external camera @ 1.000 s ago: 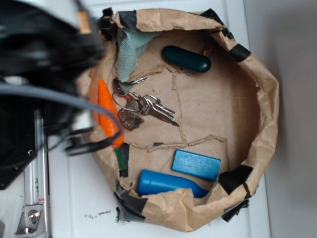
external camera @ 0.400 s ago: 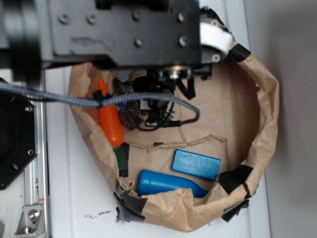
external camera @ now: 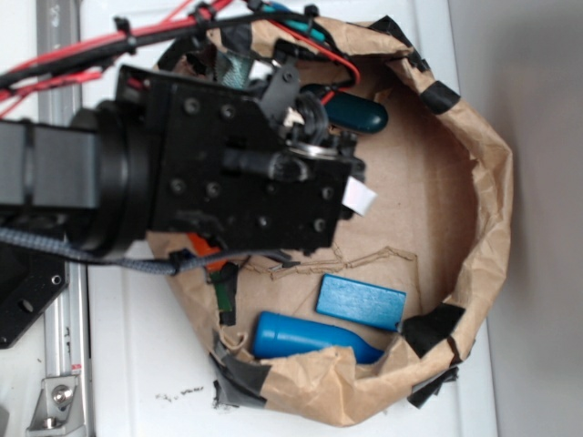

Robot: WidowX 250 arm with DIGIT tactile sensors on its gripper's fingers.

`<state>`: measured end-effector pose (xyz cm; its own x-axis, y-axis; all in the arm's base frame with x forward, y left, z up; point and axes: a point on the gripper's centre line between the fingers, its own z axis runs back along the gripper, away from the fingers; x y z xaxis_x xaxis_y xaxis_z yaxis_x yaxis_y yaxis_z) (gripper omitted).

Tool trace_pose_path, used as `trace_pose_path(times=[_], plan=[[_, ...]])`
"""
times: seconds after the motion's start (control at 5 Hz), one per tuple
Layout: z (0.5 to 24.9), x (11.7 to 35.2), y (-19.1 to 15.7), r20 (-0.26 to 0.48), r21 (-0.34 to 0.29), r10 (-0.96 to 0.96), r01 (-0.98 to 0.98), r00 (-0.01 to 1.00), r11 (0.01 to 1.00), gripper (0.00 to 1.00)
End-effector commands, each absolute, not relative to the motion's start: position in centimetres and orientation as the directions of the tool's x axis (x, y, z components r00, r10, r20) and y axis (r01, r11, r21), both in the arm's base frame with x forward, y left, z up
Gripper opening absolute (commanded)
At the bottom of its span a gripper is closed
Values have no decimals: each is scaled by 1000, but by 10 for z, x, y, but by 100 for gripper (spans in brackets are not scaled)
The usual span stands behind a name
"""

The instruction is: Grab the blue cloth.

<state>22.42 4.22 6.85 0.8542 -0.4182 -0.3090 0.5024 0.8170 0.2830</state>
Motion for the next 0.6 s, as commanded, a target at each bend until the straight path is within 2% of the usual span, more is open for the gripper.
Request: trace_pose_path(times=[0.0, 0.4], plan=[[81, 202, 83, -290, 254, -418, 490, 861, 834, 100], [67, 205, 114, -266, 229, -453, 512, 851, 828, 100]])
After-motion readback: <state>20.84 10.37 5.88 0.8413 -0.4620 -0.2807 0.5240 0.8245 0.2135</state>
